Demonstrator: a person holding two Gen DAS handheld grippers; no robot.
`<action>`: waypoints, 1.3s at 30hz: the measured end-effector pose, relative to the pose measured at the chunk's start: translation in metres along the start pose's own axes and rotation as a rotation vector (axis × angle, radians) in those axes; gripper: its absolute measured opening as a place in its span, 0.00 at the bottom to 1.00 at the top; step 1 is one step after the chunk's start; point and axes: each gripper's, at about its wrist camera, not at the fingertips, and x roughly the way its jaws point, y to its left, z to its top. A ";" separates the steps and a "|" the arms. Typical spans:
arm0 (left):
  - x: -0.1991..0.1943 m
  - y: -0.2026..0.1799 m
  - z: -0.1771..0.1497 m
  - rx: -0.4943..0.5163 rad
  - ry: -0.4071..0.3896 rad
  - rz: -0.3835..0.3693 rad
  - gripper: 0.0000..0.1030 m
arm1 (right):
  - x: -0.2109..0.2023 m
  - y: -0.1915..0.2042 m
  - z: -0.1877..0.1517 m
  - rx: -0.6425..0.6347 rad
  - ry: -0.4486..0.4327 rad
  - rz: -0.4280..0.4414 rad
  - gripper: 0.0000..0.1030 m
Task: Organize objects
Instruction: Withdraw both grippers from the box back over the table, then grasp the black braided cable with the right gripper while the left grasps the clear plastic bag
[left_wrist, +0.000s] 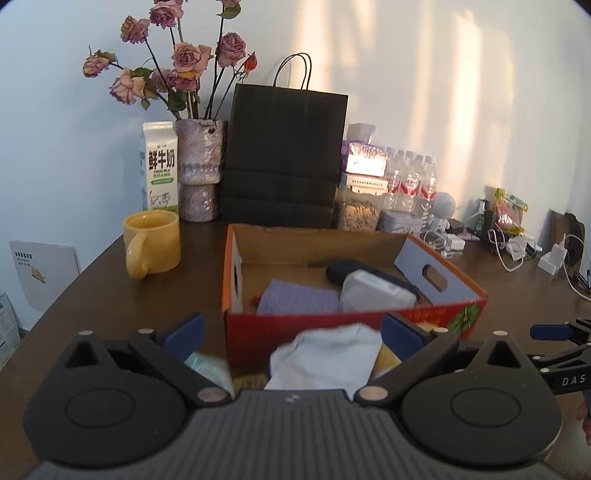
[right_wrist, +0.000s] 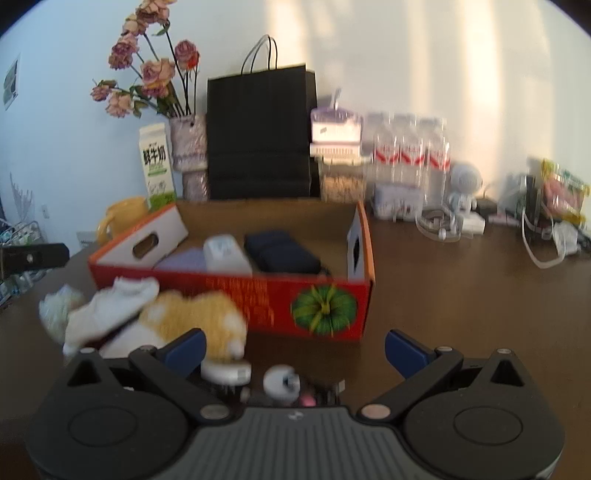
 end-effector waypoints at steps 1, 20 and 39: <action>-0.003 0.002 -0.004 0.000 0.004 0.001 1.00 | -0.002 -0.001 -0.005 0.002 0.010 0.001 1.00; -0.029 0.041 -0.047 -0.039 0.090 0.060 1.00 | 0.007 -0.002 -0.054 0.006 0.159 0.049 1.00; -0.019 0.044 -0.052 -0.056 0.121 0.074 1.00 | 0.018 0.001 -0.051 -0.048 0.138 0.008 0.89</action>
